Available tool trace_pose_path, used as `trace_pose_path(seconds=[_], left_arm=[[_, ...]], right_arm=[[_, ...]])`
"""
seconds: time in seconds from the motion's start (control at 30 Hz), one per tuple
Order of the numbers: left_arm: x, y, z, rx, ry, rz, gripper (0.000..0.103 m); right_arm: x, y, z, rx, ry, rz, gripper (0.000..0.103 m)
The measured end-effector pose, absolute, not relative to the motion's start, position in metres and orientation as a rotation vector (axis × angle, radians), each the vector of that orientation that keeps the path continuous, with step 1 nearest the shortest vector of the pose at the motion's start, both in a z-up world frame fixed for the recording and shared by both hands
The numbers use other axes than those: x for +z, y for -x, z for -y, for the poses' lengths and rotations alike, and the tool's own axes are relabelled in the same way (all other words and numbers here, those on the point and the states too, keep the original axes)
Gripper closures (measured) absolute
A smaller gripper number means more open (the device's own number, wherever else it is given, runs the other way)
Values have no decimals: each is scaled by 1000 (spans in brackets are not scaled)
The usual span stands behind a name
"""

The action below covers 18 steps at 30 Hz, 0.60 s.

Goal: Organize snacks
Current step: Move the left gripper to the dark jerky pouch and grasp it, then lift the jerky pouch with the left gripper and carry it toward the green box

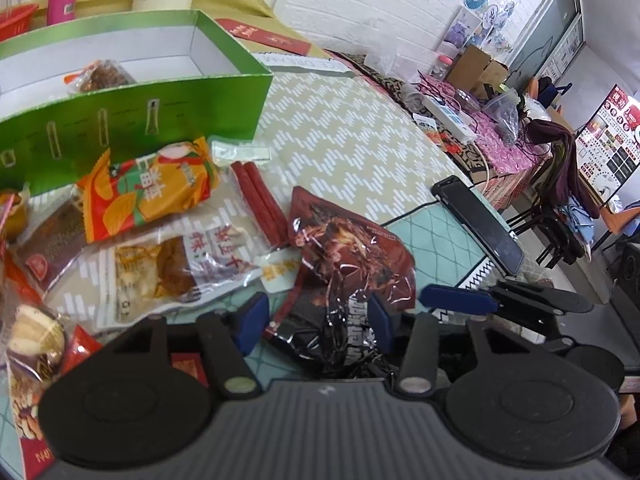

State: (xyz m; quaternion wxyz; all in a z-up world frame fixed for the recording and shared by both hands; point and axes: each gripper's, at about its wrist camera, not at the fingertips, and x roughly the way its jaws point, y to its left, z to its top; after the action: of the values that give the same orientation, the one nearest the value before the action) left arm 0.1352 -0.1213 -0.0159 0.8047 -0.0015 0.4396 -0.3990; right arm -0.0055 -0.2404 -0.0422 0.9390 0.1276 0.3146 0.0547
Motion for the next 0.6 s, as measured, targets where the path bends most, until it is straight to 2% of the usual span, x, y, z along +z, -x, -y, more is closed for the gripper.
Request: trace_pose_path(seconds=[0.27, 0.3, 0.33, 0.6], left_arm=[[-19, -152, 147, -868, -28, -953, 56], [-19, -151, 148, -873, -42, -952, 58], [-18, -150, 149, -880, -61, -951, 67], [-17, -151, 116, -861, -3, -980, 80]], right_arm=[[-43, 5, 236, 98, -288, -632, 1], [-44, 2, 236, 96, -290, -627, 0], [-44, 0, 236, 98, -290, -623, 0], [-48, -24, 239, 168, -321, -581, 2]])
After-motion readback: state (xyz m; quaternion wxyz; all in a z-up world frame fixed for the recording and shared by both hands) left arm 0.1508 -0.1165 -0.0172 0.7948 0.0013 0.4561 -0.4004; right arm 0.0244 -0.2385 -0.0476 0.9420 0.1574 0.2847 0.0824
